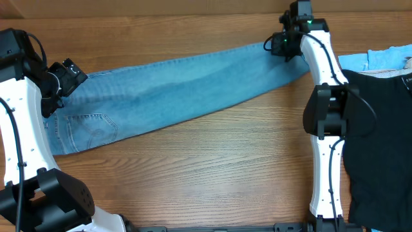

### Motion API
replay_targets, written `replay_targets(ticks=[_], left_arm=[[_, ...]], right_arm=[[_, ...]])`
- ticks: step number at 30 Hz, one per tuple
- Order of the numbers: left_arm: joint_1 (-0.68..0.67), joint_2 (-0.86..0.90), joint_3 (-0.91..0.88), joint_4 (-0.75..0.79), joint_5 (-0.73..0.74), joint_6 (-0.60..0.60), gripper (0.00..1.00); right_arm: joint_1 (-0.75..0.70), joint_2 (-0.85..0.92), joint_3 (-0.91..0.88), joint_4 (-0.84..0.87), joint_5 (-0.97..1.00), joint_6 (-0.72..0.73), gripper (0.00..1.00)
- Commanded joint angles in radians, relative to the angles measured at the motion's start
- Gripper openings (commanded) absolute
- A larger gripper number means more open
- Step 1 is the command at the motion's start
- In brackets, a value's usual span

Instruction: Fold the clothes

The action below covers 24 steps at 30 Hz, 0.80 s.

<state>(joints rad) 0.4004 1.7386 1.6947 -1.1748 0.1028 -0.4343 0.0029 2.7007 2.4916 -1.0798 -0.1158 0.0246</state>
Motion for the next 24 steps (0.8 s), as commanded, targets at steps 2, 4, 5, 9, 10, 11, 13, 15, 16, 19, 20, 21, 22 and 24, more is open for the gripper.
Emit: replay_targets(ticks=[2,4,5,9,10,11,13,15,16,19,20,21,22,24], left_arm=[[-0.003,-0.005,-0.011,0.001,-0.006,0.008,1.00],[-0.003,-0.005,-0.011,0.001,-0.006,0.008,1.00],[-0.003,-0.005,-0.011,0.001,-0.006,0.008,1.00],[-0.003,-0.005,-0.011,0.001,-0.006,0.008,1.00],[-0.003,-0.005,-0.011,0.001,-0.006,0.008,1.00],[-0.003,-0.005,-0.011,0.001,-0.006,0.008,1.00],[-0.003,-0.005,-0.011,0.001,-0.006,0.008,1.00],[-0.003,-0.005,-0.011,0.001,-0.006,0.008,1.00],[-0.003,-0.005,-0.011,0.001,-0.006,0.008,1.00],[-0.003,-0.005,-0.011,0.001,-0.006,0.008,1.00],[-0.003,-0.005,-0.011,0.001,-0.006,0.008,1.00],[-0.003,-0.005,-0.011,0.001,-0.006,0.008,1.00],[-0.003,-0.005,-0.011,0.001,-0.006,0.008,1.00],[-0.003,-0.005,-0.011,0.001,-0.006,0.008,1.00]], right_arm=[[-0.101,0.046,-0.039,-0.185,0.082,-0.011,0.04],[-0.130,0.046,-0.039,-0.298,0.082,-0.011,0.04],[-0.143,0.045,-0.039,-0.357,0.082,-0.011,0.04],[-0.152,0.022,-0.039,-0.455,0.077,-0.033,0.04],[-0.143,-0.012,-0.037,-0.455,0.077,-0.038,0.04],[-0.132,-0.065,-0.027,-0.452,0.077,-0.056,0.04],[-0.108,-0.179,0.000,-0.455,0.069,-0.087,0.04],[-0.079,-0.316,0.006,-0.468,0.026,-0.153,0.07],[-0.064,-0.357,0.006,-0.472,-0.021,-0.206,0.09],[0.019,-0.444,0.006,-0.470,-0.204,-0.348,0.16],[0.048,-0.447,0.006,-0.462,-0.240,-0.369,0.21],[0.072,-0.447,0.005,-0.450,-0.257,-0.369,0.24],[0.099,-0.447,-0.003,-0.426,-0.257,-0.369,0.25],[0.133,-0.447,-0.005,-0.402,-0.240,-0.370,0.26]])
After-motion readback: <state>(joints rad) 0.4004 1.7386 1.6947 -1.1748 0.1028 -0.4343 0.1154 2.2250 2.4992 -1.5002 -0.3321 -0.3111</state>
